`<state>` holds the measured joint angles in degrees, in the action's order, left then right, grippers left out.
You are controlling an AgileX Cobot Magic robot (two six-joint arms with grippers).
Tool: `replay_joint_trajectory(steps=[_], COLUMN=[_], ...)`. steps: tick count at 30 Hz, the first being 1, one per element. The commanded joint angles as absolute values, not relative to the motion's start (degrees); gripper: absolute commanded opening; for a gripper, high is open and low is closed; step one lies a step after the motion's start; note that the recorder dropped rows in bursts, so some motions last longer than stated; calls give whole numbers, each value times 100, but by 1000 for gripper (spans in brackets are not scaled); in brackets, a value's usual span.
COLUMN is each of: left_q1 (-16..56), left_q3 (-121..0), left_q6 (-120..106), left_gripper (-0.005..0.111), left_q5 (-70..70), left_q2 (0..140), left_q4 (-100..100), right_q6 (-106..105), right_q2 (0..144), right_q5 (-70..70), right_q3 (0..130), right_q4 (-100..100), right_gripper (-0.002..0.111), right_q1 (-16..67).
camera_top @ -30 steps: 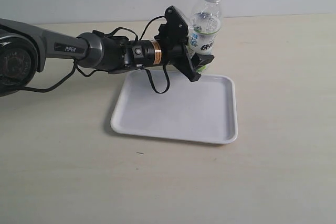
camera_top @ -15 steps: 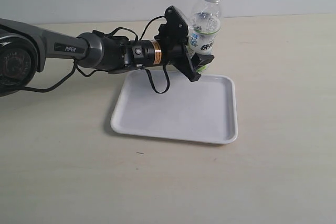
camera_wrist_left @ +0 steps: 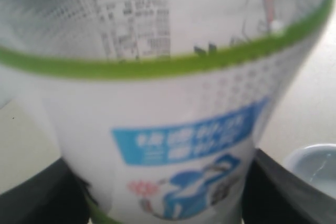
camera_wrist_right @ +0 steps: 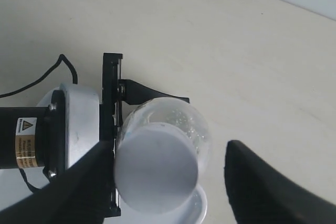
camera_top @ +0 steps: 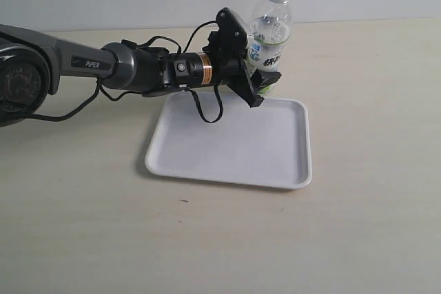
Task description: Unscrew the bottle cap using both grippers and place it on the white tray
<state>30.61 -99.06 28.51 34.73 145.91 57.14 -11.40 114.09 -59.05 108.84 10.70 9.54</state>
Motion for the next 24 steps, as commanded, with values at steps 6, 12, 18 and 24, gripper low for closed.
replay_joint_trajectory(steps=[6, 12, 18, 24], left_q1=[3092, 3092, 3092, 3092], left_q3=[-9874, -9874, -9874, -9874], left_q6=[2825, 2846, 2846, 2870], left_gripper=[0, 0, 0, 0], left_q5=[3177, 3177, 3177, 3177], left_q2=[14587, 14587, 14587, 14587], left_q4=[5818, 5818, 5818, 5818], right_q6=[-1240, -1558, -2558, -4429], right_q2=[11394, 11394, 11394, 11394], right_q5=[-5878, -6047, -6082, -6082], right_q3=[10906, 10906, 10906, 10906], right_q4=[1050, 1039, 1039, 1051], right_gripper=[47, 12, 0, 0], right_q1=[973, 973, 973, 973])
